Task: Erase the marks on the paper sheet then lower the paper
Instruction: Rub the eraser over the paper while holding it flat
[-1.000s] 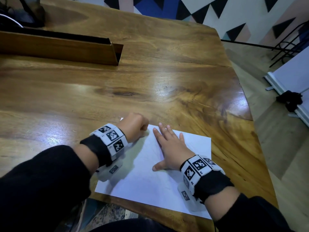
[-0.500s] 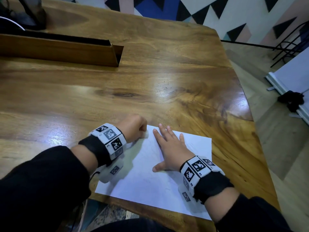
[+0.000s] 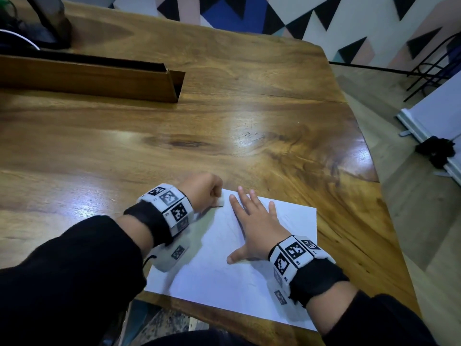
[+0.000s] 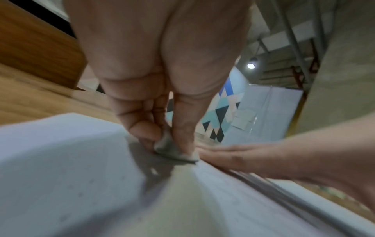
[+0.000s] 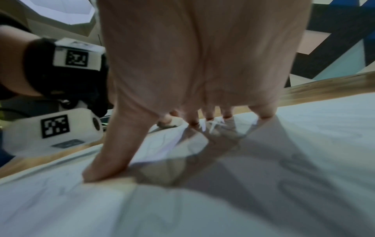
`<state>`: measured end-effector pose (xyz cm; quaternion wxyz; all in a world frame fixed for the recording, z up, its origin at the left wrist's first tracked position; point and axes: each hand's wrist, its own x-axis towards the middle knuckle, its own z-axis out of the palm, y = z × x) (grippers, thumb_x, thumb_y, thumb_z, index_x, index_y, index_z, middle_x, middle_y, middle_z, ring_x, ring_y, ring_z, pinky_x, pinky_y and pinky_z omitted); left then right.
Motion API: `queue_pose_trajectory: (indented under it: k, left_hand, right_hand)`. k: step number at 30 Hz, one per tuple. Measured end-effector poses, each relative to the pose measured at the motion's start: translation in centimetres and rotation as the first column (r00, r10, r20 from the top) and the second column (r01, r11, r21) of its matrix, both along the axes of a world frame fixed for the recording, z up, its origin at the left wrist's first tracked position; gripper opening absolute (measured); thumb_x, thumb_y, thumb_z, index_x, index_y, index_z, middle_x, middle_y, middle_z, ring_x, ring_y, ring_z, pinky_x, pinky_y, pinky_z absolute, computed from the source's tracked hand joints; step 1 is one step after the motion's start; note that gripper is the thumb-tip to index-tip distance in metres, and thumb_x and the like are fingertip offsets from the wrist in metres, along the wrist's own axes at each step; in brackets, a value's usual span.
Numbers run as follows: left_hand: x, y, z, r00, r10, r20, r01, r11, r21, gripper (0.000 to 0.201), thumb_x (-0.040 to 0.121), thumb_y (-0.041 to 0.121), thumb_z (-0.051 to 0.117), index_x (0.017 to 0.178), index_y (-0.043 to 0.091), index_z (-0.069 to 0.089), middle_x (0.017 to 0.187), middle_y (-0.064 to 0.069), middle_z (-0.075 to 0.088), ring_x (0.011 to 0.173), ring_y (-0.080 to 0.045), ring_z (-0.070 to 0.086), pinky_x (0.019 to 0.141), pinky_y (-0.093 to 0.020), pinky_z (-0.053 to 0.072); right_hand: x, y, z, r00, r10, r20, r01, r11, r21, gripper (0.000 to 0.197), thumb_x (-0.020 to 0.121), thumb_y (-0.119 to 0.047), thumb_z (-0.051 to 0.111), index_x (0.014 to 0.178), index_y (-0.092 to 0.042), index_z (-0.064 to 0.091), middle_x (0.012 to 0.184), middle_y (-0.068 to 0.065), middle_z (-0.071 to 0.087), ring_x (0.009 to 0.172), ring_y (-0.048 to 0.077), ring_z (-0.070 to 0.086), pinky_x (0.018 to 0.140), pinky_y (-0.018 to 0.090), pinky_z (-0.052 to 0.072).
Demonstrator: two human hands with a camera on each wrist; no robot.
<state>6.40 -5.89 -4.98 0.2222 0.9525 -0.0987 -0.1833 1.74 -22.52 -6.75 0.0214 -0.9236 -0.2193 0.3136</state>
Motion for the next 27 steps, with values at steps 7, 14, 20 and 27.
queue_pose_trajectory:
  k: [7, 14, 20, 27]
  left_hand:
    - [-5.7, 1.6, -0.6, 0.984, -0.123, -0.129, 0.122, 0.992, -0.016, 0.008, 0.072, 0.021, 0.070, 0.072, 0.016, 0.064, 0.073, 0.004, 0.054, 0.070, -0.013, 0.049, 0.054, -0.016, 0.034]
    - [-1.6, 0.2, -0.5, 0.996, 0.057, 0.061, -0.057, 0.998, -0.007, 0.013, 0.078, 0.018, 0.066, 0.085, 0.007, 0.065, 0.084, -0.007, 0.059, 0.084, -0.027, 0.058, 0.068, -0.025, 0.037]
    - [-4.6, 1.9, -0.2, 0.961, -0.174, -0.214, 0.185, 0.982, 0.033, 0.012, 0.072, 0.023, 0.072, 0.079, 0.015, 0.067, 0.072, 0.006, 0.057, 0.069, -0.011, 0.051, 0.054, -0.011, 0.034]
    - [0.3, -0.6, 0.3, 0.996, 0.074, 0.054, -0.072, 0.997, -0.042, 0.016, 0.076, 0.022, 0.069, 0.084, 0.008, 0.066, 0.083, -0.009, 0.068, 0.075, -0.021, 0.058, 0.066, -0.023, 0.039]
  right_hand:
    - [-0.2, 0.2, -0.2, 1.000, -0.004, 0.024, 0.004, 1.000, -0.005, 0.135, 0.066, -0.066, 0.072, 0.148, -0.021, -0.024, 0.153, -0.001, -0.037, 0.143, 0.023, -0.029, 0.113, 0.054, -0.012]
    - [-0.3, 0.1, 0.0, 1.000, -0.009, 0.021, 0.009, 1.000, -0.012, 0.134, 0.066, -0.066, 0.072, 0.148, -0.021, -0.024, 0.153, -0.002, -0.037, 0.143, 0.023, -0.030, 0.114, 0.054, -0.011]
    - [-0.3, 0.2, -0.1, 1.000, -0.009, 0.025, 0.009, 1.000, -0.001, 0.134, 0.066, -0.065, 0.072, 0.149, -0.021, -0.023, 0.153, -0.002, -0.037, 0.143, 0.022, -0.030, 0.114, 0.054, -0.011]
    - [-0.3, 0.1, -0.1, 1.000, -0.011, 0.013, 0.011, 1.000, 0.002, 0.136, 0.066, -0.066, 0.072, 0.147, -0.019, -0.026, 0.153, -0.002, -0.038, 0.142, 0.021, -0.031, 0.113, 0.054, -0.012]
